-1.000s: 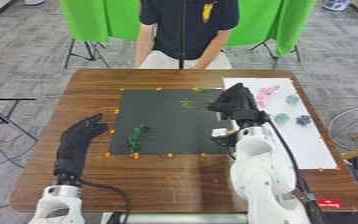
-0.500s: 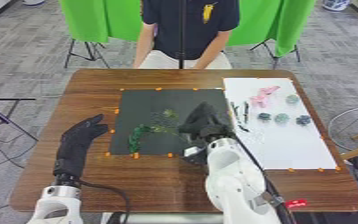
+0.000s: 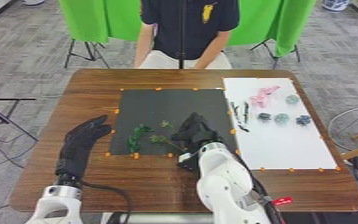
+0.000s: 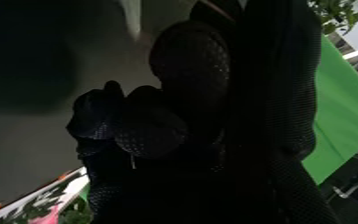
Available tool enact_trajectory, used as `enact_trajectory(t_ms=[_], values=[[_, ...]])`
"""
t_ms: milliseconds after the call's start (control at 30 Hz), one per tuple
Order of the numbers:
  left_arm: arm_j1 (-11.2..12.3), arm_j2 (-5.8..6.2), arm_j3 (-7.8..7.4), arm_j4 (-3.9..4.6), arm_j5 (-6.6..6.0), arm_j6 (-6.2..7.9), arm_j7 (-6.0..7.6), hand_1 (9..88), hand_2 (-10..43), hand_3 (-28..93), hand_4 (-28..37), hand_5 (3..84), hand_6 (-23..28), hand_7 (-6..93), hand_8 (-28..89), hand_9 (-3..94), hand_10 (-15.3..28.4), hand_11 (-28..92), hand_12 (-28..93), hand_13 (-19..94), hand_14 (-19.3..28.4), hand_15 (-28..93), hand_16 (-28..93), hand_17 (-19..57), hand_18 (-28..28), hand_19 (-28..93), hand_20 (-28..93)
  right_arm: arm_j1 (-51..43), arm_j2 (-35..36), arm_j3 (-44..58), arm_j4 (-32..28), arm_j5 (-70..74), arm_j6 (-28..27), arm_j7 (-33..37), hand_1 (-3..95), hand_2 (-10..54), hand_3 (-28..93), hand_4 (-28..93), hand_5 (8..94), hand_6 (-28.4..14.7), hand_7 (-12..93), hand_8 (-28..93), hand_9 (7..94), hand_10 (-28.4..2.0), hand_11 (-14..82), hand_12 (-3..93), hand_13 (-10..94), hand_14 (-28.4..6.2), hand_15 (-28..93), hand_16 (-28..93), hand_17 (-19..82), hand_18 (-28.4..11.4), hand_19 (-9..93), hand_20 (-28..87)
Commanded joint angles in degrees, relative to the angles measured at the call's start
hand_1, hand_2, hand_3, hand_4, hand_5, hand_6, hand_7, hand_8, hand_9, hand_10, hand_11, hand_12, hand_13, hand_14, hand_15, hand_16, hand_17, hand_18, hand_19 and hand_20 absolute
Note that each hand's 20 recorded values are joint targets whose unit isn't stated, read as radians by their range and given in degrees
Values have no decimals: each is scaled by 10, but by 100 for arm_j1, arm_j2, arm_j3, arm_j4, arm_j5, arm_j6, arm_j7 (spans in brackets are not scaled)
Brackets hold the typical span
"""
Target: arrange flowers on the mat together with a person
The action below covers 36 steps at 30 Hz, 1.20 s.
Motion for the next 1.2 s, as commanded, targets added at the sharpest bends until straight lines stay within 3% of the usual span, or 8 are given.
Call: enact_trajectory(t_ms=[33,533,600,633,667,867,1000,1200], values=[[90,-11,-18,-9,47,-138,-108,283,-31,594,-176,465,39,164,-54,475,133,267,181,344,168,229,55,2,139,104,188,71,-145,-91,39,88,-1,-89,849,-95,-283,324,899,6,221,75,937,-96,404,243,789,-108,722,393,384,-271,854,567],[30,-42,-26,17,81,-282,-171,284,-32,592,-175,462,40,160,-52,472,134,259,182,342,169,226,57,0,139,101,188,-99,-28,-34,-139,102,108,-474,742,-95,-278,355,877,4,191,44,937,-95,355,227,801,-97,672,388,386,-267,850,548],[35,-48,-41,17,73,-283,-169,283,-32,592,-175,462,40,160,-53,471,134,258,182,341,170,226,57,0,139,101,188,-200,111,-2,-352,97,176,-510,486,-95,367,-65,876,9,199,-41,937,-96,350,230,798,-102,672,389,385,-267,846,554],[57,-54,-59,6,67,-284,-183,283,-32,592,-175,462,40,160,-53,471,134,258,182,341,169,226,57,0,139,101,188,-280,182,16,-483,135,263,-503,372,-95,590,-193,874,10,207,-94,937,-99,349,231,793,-106,677,391,379,-270,845,560],[46,-65,-60,19,65,-296,-174,283,-32,592,-175,461,40,160,-53,471,134,258,182,341,170,226,57,0,139,101,188,-349,268,45,-612,93,323,-498,336,-95,648,-220,873,9,206,-107,937,-100,348,232,791,-110,679,392,375,-272,846,563],[92,-92,-108,6,54,-315,-201,284,-31,589,-175,461,40,160,-52,470,134,257,183,341,170,226,58,0,139,101,188,-831,630,381,-1256,109,45,-310,271,29,703,-150,875,-3,182,-106,937,-107,353,242,773,-131,708,400,360,-280,849,583],[81,-109,-104,12,64,-350,-199,284,-31,590,-174,461,40,160,-52,469,134,257,183,341,170,226,58,-1,138,101,188,-1032,750,665,-1529,345,-1271,-74,196,141,656,-160,869,-7,150,-106,937,-114,383,249,765,-149,737,409,358,-283,857,599],[50,-119,-80,26,70,-426,-233,285,-30,589,-174,461,39,160,-52,469,134,257,183,341,169,226,58,-1,139,101,188,-992,680,683,-1411,590,-1931,176,114,258,584,-189,820,-17,112,-102,937,-121,431,249,770,-162,768,420,366,-284,879,622]])
